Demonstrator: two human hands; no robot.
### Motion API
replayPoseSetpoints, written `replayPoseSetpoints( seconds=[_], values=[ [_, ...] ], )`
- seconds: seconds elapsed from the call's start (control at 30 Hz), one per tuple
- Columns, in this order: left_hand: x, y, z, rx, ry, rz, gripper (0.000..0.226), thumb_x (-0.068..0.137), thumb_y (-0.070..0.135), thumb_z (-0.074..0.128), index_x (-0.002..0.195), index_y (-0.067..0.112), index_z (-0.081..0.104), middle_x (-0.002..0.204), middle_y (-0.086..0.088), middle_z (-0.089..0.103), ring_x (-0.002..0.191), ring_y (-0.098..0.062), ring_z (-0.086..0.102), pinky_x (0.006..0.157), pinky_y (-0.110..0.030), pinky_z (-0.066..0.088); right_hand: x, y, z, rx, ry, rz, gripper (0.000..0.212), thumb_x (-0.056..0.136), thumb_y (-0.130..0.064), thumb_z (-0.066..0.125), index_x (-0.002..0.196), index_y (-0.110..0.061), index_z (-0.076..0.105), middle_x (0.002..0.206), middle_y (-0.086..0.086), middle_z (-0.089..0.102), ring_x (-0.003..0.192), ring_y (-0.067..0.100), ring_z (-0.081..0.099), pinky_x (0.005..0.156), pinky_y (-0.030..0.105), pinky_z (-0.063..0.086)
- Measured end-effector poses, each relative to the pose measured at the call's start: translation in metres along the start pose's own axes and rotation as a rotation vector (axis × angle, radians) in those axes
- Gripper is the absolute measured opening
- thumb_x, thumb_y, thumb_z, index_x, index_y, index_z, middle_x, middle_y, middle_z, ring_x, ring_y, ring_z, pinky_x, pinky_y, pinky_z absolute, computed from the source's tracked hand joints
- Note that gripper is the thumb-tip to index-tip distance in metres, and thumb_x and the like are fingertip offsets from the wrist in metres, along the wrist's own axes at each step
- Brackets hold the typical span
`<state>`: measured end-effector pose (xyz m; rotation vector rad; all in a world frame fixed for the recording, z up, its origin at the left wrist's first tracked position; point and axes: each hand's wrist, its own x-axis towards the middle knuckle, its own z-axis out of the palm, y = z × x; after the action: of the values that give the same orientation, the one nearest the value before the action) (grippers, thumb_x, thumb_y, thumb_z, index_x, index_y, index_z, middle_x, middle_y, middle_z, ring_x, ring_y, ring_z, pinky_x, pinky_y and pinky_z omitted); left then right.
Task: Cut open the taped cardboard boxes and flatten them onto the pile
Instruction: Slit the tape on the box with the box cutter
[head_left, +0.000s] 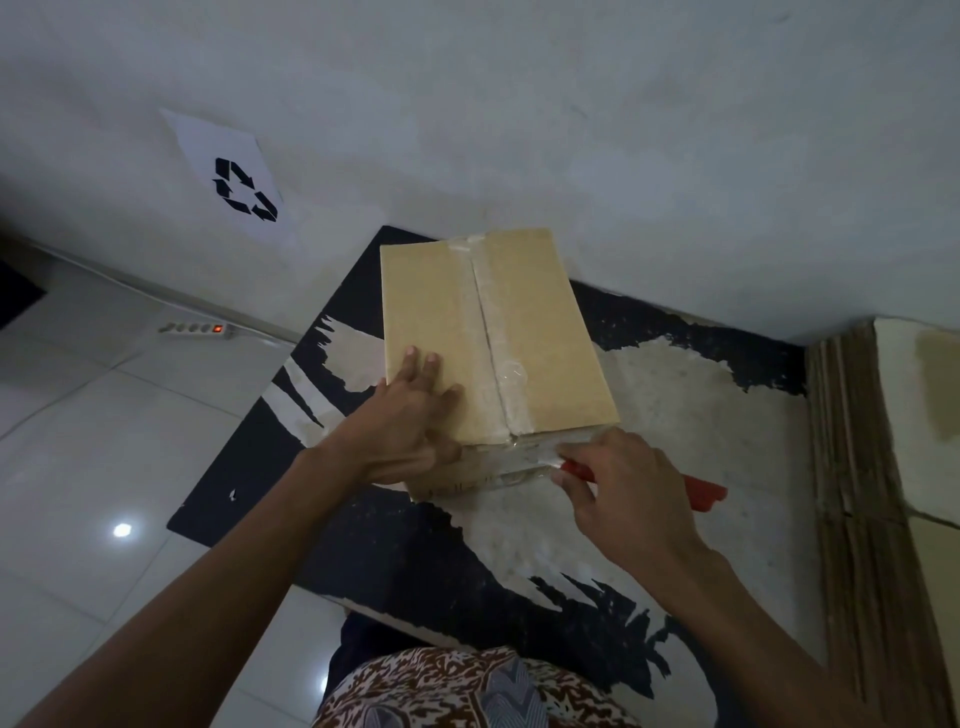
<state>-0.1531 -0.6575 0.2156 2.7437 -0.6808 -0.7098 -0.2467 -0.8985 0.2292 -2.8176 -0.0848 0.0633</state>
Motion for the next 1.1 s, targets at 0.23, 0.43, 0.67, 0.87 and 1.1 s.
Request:
replayPoseSetpoints(
  seconds=[0.23, 0.43, 0.67, 0.87, 1.1],
  values=[
    [0.0, 0.006, 0.0, -0.002, 0.0, 0.0, 0.081, 0.095, 0.045, 0.057, 0.158, 0.013, 0.016, 0.162, -0.017, -0.018, 0.147, -0.034, -0.026, 0.12, -0.061, 0.006, 0.002, -0.022, 0.012, -0.008, 0.024, -0.009, 0.027, 0.095, -0.038, 0.061, 0.116, -0.025, 0.071, 0.09, 0.002, 0.062, 0.083, 0.022, 0.059, 0.072, 0.041, 0.052],
    [0.0, 0.004, 0.0, 0.003, 0.002, 0.004, 0.081, 0.097, 0.045, 0.055, 0.157, 0.011, 0.015, 0.161, -0.017, -0.02, 0.145, -0.034, -0.028, 0.121, -0.061, 0.005, 0.002, 0.001, -0.007, -0.075, 0.038, 0.205, 0.026, 0.097, -0.042, 0.055, 0.106, -0.024, 0.07, 0.082, -0.004, 0.054, 0.074, 0.015, 0.056, 0.069, 0.036, 0.053],
    [0.001, 0.003, 0.003, 0.026, 0.008, 0.011, 0.091, 0.087, 0.062, 0.045, 0.158, 0.013, 0.016, 0.162, -0.016, -0.02, 0.145, -0.035, -0.028, 0.12, -0.062, 0.009, -0.003, -0.016, -0.011, 0.07, -0.1, 0.239, 0.024, 0.105, -0.034, 0.039, 0.111, -0.02, 0.057, 0.082, 0.001, 0.057, 0.072, 0.018, 0.055, 0.058, 0.032, 0.042],
    [0.001, 0.022, 0.008, 0.111, 0.044, -0.023, 0.085, 0.093, 0.064, 0.047, 0.157, 0.017, 0.018, 0.164, -0.02, -0.01, 0.15, -0.04, -0.015, 0.121, -0.057, 0.013, 0.019, -0.052, -0.014, 0.116, -0.232, 0.233, 0.042, 0.097, -0.002, 0.048, 0.134, -0.019, 0.038, 0.109, 0.013, 0.053, 0.099, 0.031, 0.056, 0.075, 0.037, 0.044],
    [0.009, 0.05, 0.024, 0.136, 0.096, -0.088, 0.084, 0.095, 0.066, 0.04, 0.156, 0.013, 0.015, 0.162, -0.026, -0.006, 0.149, -0.046, -0.01, 0.117, -0.065, 0.018, 0.033, -0.065, -0.015, -0.035, -0.203, 0.307, 0.033, 0.103, -0.009, 0.04, 0.135, -0.012, 0.041, 0.124, 0.015, 0.055, 0.113, 0.033, 0.056, 0.085, 0.037, 0.046]
  ],
)
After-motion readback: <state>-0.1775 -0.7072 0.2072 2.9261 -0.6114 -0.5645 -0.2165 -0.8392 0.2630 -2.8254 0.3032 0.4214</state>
